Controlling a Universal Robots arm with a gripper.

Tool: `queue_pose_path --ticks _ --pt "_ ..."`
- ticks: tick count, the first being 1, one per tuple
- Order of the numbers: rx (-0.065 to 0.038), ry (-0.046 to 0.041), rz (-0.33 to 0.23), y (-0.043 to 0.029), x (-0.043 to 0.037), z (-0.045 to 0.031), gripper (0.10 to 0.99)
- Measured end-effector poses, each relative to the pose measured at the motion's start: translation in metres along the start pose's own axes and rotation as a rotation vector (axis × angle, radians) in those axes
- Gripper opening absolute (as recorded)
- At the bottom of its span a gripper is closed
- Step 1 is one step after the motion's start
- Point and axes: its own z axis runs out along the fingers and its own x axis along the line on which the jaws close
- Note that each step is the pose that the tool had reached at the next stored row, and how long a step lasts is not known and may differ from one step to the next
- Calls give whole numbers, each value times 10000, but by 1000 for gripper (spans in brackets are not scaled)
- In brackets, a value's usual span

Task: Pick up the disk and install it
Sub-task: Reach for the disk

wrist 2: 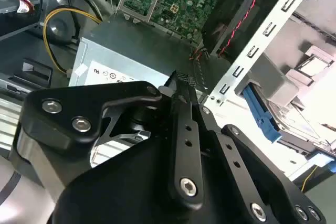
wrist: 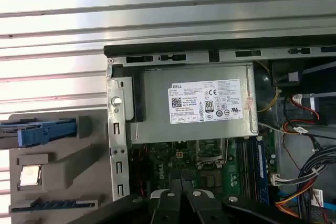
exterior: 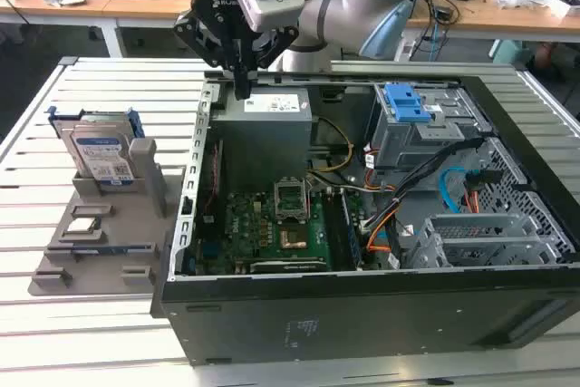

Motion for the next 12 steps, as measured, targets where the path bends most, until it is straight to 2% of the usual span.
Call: queue_pose_path --ticks 2,4,12 --pt "0 0 0 -10 140 -4 106" --pt "0 0 2 -17 228 -6 106" --pt "0 0 1 -29 393 -11 106"
